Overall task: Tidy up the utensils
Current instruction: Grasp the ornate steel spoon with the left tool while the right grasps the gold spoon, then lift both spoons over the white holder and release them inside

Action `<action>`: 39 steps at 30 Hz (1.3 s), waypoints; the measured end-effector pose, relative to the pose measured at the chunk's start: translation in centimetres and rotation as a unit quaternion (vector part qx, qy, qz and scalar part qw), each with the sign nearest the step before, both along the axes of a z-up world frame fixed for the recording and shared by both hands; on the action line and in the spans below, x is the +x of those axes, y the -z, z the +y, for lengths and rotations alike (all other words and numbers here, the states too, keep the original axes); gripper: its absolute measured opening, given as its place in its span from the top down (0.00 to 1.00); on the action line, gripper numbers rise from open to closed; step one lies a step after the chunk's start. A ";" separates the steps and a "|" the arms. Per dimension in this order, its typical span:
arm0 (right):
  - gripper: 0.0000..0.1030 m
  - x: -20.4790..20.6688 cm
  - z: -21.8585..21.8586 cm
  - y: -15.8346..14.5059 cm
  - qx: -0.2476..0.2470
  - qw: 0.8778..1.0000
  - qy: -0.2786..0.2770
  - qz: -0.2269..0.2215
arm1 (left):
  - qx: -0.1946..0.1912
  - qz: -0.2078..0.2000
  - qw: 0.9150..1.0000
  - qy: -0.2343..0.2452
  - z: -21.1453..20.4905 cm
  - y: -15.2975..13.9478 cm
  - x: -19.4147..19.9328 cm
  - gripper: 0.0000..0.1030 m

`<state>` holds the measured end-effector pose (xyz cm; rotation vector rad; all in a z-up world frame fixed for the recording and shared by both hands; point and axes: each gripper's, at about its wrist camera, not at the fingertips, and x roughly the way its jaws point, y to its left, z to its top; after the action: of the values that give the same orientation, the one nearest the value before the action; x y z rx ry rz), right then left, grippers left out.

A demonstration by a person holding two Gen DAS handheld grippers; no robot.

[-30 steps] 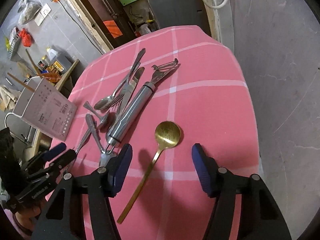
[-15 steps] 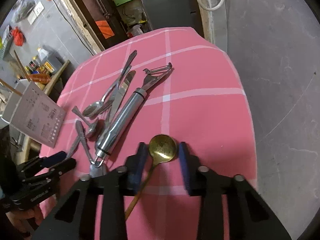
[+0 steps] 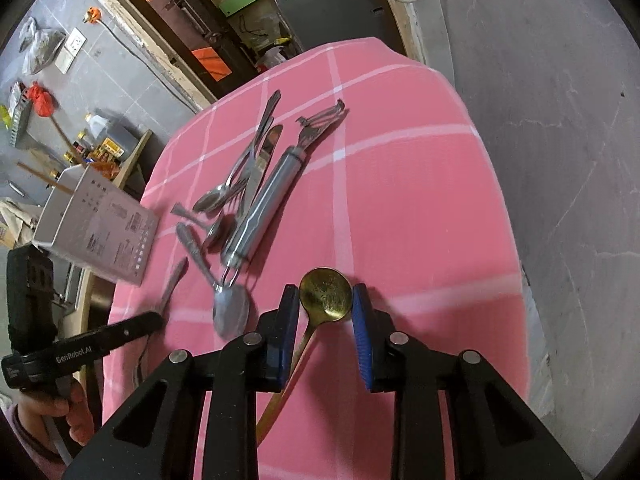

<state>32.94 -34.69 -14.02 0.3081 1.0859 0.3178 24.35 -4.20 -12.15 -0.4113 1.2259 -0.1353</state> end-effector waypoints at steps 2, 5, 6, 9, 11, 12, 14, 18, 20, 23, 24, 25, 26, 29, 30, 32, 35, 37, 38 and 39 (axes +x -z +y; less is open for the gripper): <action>0.77 -0.6 0.1 0.2 0.000 1.000 -0.004 0.005 | -0.001 -0.001 1.000 0.003 -0.2 0.1 -0.5 0.91; 0.77 -1.3 0.4 0.7 -0.005 1.000 -0.009 0.011 | 0.003 0.009 1.000 0.017 -0.4 0.3 -0.8 0.90; 0.77 -1.4 0.5 0.8 -0.006 1.000 -0.009 0.012 | 0.003 0.021 1.000 0.022 -0.5 0.8 -0.4 0.88; 0.77 -1.5 0.9 0.8 -0.015 1.000 -0.015 0.011 | 0.006 0.036 0.999 0.040 -0.7 1.2 0.4 0.88; 0.77 -1.4 1.1 0.9 -0.019 1.000 -0.017 0.012 | 0.005 0.043 0.998 0.051 -0.8 1.3 0.7 0.88; 0.77 -1.3 1.1 0.9 -0.019 1.000 -0.016 0.013 | 0.001 0.044 0.998 0.052 -0.7 1.3 0.8 0.89; 0.77 -1.3 1.1 0.8 -0.018 1.000 -0.015 0.011 | -0.004 0.042 0.998 0.044 -0.5 1.1 0.8 0.91; 0.77 -2.3 0.9 -0.2 -0.003 1.000 -0.013 -0.010 | -0.040 -0.008 0.999 0.027 0.4 -0.5 -0.9 0.92; 0.77 -3.0 0.9 -1.0 -0.001 1.000 -0.015 -0.026 | -0.049 -0.037 0.998 0.021 0.4 -1.4 -1.8 0.92; 0.85 -3.8 1.3 -2.4 -0.008 0.998 -0.025 -0.055 | -0.037 -0.076 0.996 0.015 0.2 -2.9 -3.2 0.92; 0.98 -4.0 1.5 -2.8 -0.009 0.997 -0.030 -0.064 | -0.035 -0.085 0.996 0.015 0.1 -3.3 -3.5 0.92; 0.98 -4.1 1.7 -3.1 -0.010 0.997 -0.031 -0.068 | -0.033 -0.094 0.995 0.015 0.1 -3.7 -3.7 0.92; 0.98 -4.2 1.8 -3.4 -0.011 0.997 -0.032 -0.072 | -0.032 -0.103 0.994 0.017 0.0 -4.2 -4.0 0.92; 0.98 -4.1 2.6 -3.4 -0.018 0.996 -0.048 -0.076 | -0.021 -0.112 0.993 0.028 -0.1 -4.7 -4.2 0.92; 0.98 -4.0 2.8 -3.3 -0.018 0.996 -0.054 -0.075 | -0.021 -0.115 0.993 0.031 0.0 -4.9 -4.3 0.92; 0.98 -4.0 2.8 -3.2 -0.018 0.995 -0.058 -0.074 | -0.020 -0.117 0.992 0.033 0.1 -5.1 -4.5 0.92; 0.98 -4.2 3.0 -3.3 -0.011 0.995 -0.061 -0.074 | -0.022 -0.114 0.993 0.029 0.3 -5.1 -4.8 0.92; 0.98 -4.4 3.0 -3.4 -0.009 0.995 -0.063 -0.075 | -0.021 -0.118 0.992 0.027 0.3 -5.3 -5.0 0.93; 0.98 -4.6 3.1 -3.6 -0.007 0.995 -0.066 -0.077 | -0.022 -0.121 0.992 0.025 0.4 -5.5 -5.2 0.93; 0.98 -4.7 3.2 -3.9 -0.007 0.994 -0.069 -0.081 | -0.023 -0.124 0.992 0.024 0.6 -5.8 -5.5 0.93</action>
<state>28.26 -31.51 -10.17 0.1913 0.9509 0.4499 18.82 -3.61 -6.36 -0.3922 0.9890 -0.2487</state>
